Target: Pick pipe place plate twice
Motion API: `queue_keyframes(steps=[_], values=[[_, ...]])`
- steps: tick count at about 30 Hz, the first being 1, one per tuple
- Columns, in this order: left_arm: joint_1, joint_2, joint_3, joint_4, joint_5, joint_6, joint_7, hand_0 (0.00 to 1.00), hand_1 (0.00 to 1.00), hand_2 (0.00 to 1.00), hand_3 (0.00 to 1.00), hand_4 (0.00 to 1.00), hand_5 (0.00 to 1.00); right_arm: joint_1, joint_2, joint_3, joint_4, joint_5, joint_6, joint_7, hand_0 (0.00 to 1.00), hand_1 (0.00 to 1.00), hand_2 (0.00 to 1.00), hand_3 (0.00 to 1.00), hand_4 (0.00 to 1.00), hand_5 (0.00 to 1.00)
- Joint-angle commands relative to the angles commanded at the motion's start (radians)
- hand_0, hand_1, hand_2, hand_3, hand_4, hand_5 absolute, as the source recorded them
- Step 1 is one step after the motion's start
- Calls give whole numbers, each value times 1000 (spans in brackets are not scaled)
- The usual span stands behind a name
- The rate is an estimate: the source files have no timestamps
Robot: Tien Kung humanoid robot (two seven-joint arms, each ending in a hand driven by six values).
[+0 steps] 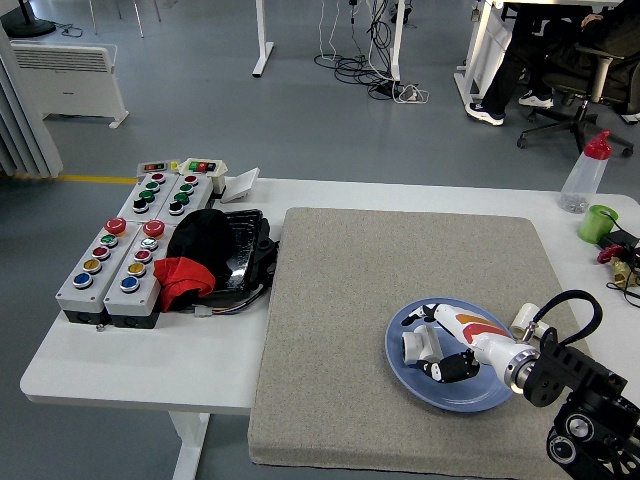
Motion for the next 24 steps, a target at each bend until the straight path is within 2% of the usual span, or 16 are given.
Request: queue_keyframes(steps=[13, 15, 20, 21, 22, 24], values=[[-1, 0, 0, 1, -2, 0, -2, 606, 571, 591, 601, 583, 998, -10, -5, 57, 40, 37, -12, 27, 988, 917, 983, 876, 674, 258], [-1, 0, -1, 0, -1, -1, 0, 606, 571, 591, 601, 583, 998, -14, -17, 124, 6, 16, -53, 36, 988, 917, 983, 876, 674, 258], [-1, 0, -1, 0, -1, -1, 0, 606, 571, 590, 600, 584, 998, -15, -19, 151, -3, 10, -62, 37, 990, 916, 980, 881, 677, 256], [-1, 0, -1, 0, 0, -2, 0, 606, 571, 590, 600, 584, 998, -13, -30, 164, -16, 0, -60, 32, 990, 916, 980, 881, 677, 256], [-2, 0, -2, 0, 1, -2, 2, 606, 571, 590, 600, 584, 998, -10, -52, 205, -59, -12, -58, 26, 990, 916, 980, 881, 677, 256], [-2, 0, -2, 0, 2, -2, 2, 606, 571, 590, 600, 584, 998, -6, -68, 243, -113, -13, -55, 25, 990, 916, 980, 881, 677, 256]])
